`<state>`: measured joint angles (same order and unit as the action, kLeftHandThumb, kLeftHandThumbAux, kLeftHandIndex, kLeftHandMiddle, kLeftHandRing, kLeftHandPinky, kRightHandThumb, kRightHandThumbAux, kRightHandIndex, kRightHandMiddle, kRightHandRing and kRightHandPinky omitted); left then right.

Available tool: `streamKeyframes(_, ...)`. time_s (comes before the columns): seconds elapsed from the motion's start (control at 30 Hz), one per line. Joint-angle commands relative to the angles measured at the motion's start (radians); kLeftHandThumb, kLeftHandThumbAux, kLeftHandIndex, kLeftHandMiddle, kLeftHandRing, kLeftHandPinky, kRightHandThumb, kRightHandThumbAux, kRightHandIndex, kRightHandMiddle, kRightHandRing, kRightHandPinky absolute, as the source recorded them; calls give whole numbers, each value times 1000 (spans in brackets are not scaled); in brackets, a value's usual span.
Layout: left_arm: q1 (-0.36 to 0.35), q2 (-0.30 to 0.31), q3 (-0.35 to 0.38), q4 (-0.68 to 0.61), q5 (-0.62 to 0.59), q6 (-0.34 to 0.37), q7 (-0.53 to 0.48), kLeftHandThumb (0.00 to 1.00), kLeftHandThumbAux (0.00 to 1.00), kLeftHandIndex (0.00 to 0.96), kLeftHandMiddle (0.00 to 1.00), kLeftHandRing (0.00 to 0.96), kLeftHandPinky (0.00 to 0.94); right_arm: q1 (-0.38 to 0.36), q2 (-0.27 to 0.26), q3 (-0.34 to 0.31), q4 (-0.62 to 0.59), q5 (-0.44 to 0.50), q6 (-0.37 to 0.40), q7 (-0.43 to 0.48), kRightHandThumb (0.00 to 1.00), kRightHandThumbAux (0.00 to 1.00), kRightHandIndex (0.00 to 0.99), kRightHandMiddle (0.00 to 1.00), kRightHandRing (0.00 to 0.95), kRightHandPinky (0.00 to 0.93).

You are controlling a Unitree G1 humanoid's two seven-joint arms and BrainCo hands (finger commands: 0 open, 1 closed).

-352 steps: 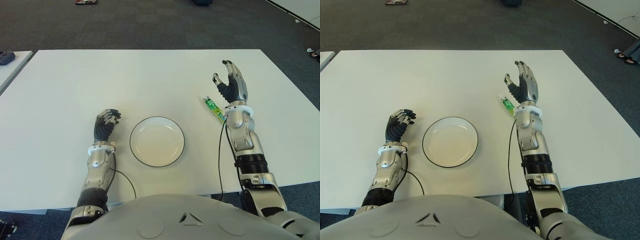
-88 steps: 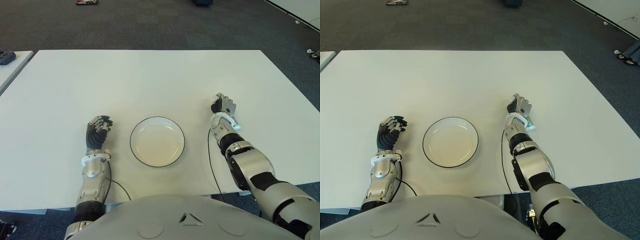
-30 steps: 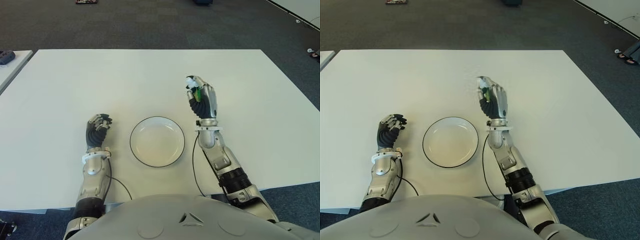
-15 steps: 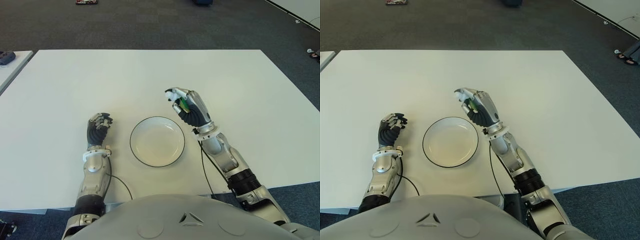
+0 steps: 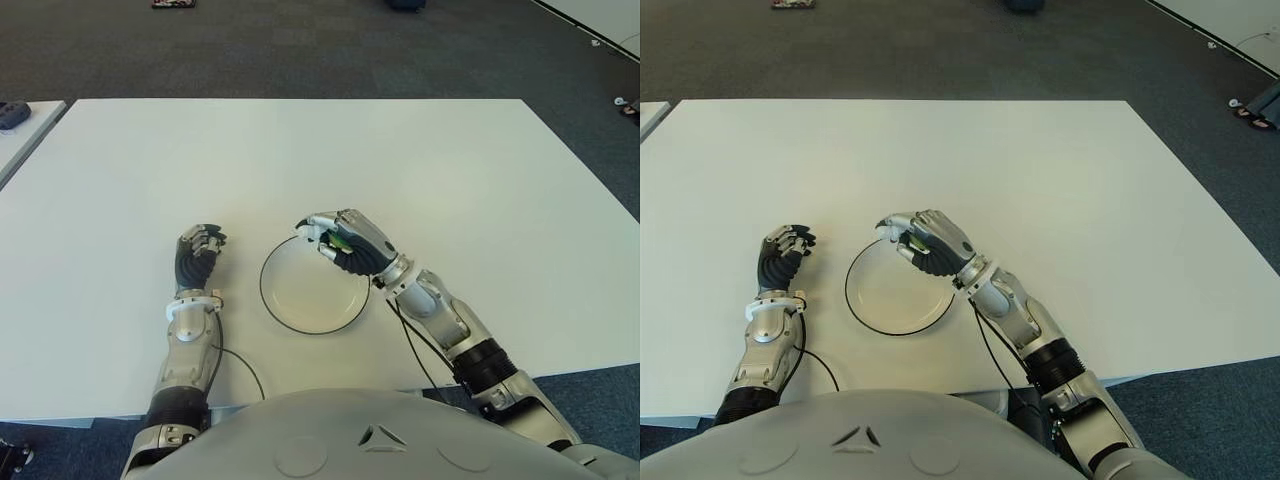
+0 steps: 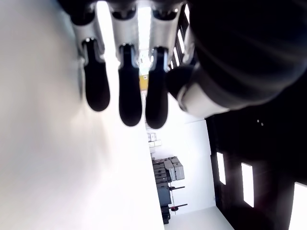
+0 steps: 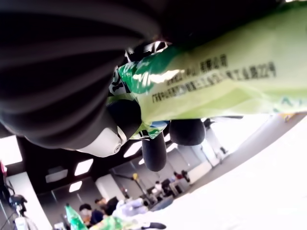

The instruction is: Put the toothpaste on the table into the plate.

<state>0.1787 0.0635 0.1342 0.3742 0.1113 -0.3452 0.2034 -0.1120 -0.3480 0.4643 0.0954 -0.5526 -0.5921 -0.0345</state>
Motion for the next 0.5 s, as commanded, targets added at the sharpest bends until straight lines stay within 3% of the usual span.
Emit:
streamKeyframes(0.03,23,-9,-12,51,13,24,11,704,721,427,507,509,499,-25,-10,18,26,-14,-24,53,848,677,427,599,837,841)
streamKeyframes(0.5,34,-31,2,23,-13,58,13,703,722,427,483,493,482,-30,2,47,44,-68,4,118,849,677,423,591,864,871)
